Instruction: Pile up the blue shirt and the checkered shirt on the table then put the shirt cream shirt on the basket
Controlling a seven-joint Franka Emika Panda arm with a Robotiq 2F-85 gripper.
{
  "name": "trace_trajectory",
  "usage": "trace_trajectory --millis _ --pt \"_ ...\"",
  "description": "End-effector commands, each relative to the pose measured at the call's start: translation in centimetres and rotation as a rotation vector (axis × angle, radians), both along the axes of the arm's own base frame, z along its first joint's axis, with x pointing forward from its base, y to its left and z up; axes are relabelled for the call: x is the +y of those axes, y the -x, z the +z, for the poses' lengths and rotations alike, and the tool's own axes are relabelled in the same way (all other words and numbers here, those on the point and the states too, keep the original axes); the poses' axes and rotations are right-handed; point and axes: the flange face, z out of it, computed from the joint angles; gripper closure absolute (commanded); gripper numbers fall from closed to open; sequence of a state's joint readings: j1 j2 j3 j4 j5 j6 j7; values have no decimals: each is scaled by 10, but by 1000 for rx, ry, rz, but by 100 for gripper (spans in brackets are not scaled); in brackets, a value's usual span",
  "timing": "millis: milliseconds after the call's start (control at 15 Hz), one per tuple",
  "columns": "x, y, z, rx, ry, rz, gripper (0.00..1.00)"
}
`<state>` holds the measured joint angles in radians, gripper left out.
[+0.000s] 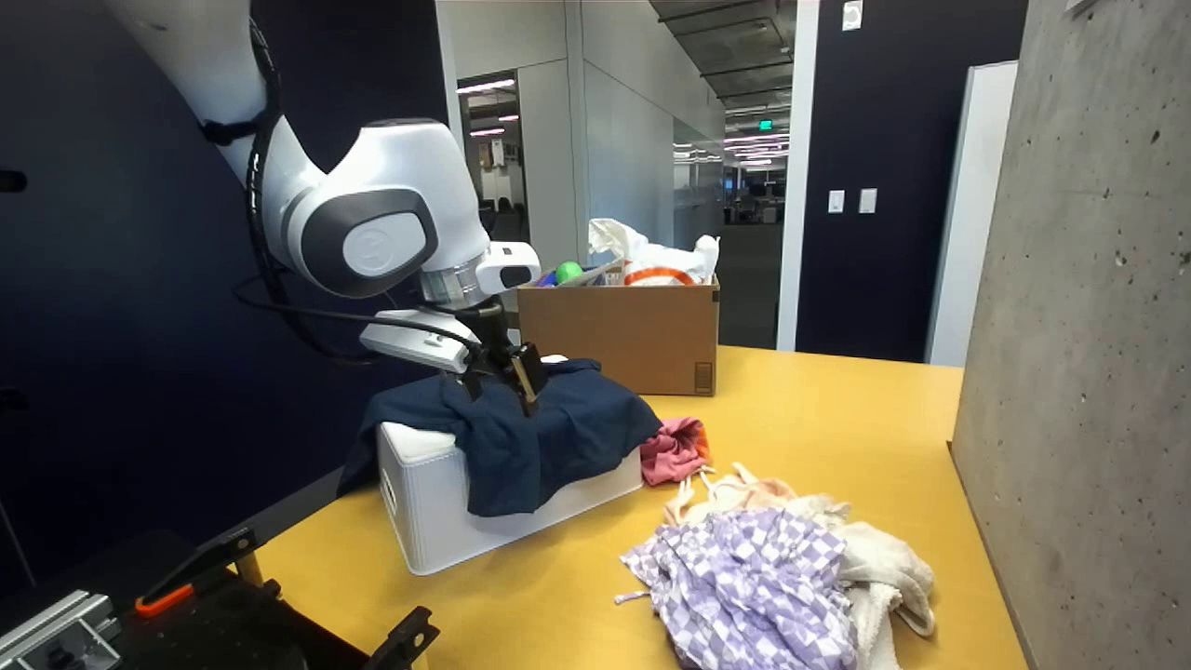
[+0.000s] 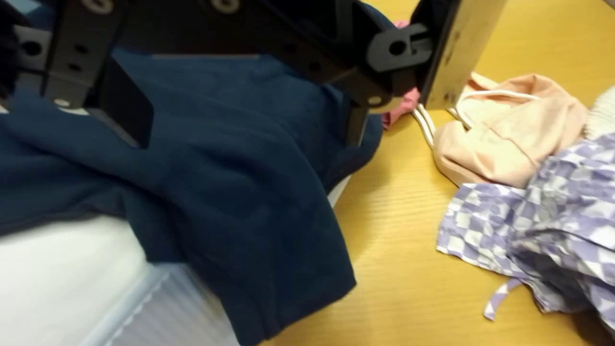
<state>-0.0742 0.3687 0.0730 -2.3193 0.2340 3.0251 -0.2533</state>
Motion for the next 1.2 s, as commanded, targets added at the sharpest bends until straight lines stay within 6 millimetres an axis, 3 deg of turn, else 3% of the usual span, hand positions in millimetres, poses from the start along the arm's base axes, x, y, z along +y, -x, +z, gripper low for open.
trace_trajectory --millis 0,467,533,667,1133 --pt "15 -30 -9 -23 -33 27 0" --pt "19 -43 -47 29 -37 37 0" --pt "18 -44 -51 35 -37 38 25" --pt "18 -45 -55 44 -38 37 32" --pt "21 -28 -39 88 -93 13 84"
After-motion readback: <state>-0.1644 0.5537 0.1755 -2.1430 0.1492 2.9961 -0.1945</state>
